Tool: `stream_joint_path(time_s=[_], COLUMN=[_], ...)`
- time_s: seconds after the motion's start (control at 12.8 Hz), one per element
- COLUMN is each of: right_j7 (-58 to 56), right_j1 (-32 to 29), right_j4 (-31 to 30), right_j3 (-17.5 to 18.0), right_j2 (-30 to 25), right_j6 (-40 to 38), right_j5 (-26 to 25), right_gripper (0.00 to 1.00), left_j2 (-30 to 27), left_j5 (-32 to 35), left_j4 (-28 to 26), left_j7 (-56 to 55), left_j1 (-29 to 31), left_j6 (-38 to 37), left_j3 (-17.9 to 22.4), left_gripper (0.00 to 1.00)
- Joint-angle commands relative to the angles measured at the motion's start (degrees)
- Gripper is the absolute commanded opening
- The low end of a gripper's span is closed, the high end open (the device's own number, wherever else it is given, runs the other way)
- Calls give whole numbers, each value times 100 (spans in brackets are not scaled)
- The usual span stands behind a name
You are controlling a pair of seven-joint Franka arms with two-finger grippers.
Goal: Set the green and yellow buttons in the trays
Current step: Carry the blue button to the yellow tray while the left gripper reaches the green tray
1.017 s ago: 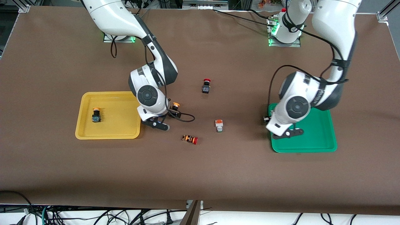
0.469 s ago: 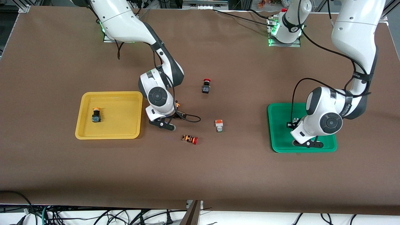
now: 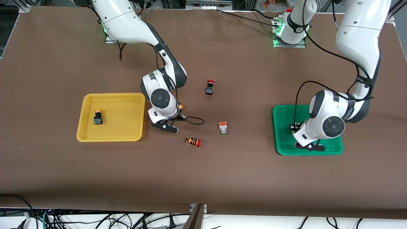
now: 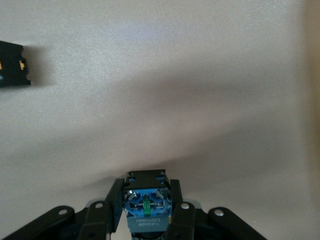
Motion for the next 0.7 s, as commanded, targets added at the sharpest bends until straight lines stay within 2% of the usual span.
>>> stream_joint_path(time_s=[0.0,0.23,0.31,0.39,0.63], right_j7=[-407,-1669,-2187,-2662,-4183], right_j1=[-44,-579,-781,-914,-941], right_j4=[133,466,502,476,170], right_j3=[-68,-86,-112,-226,-972], right_j2=[-149,-396,-492,-519,-501], right_j6=[-224,-1250,-1532,-1700,-1869], right_j5=[45,27,18,1,-17], right_gripper=[0,0,0,0,0], left_j2=[-353,-451,-373,-233,337], left_j5=[123,123,123,88,43], left_j4=[61,682,894,1035,1491], left_j7=[4,4,-13,12,-49], left_j1=[-43,-261,-506,-735,-1508], left_j6=[-178,-476,-513,-513,-452], left_j3=[-238,-836,-855,-855,-847], left_gripper=[100,100,100,100,100])
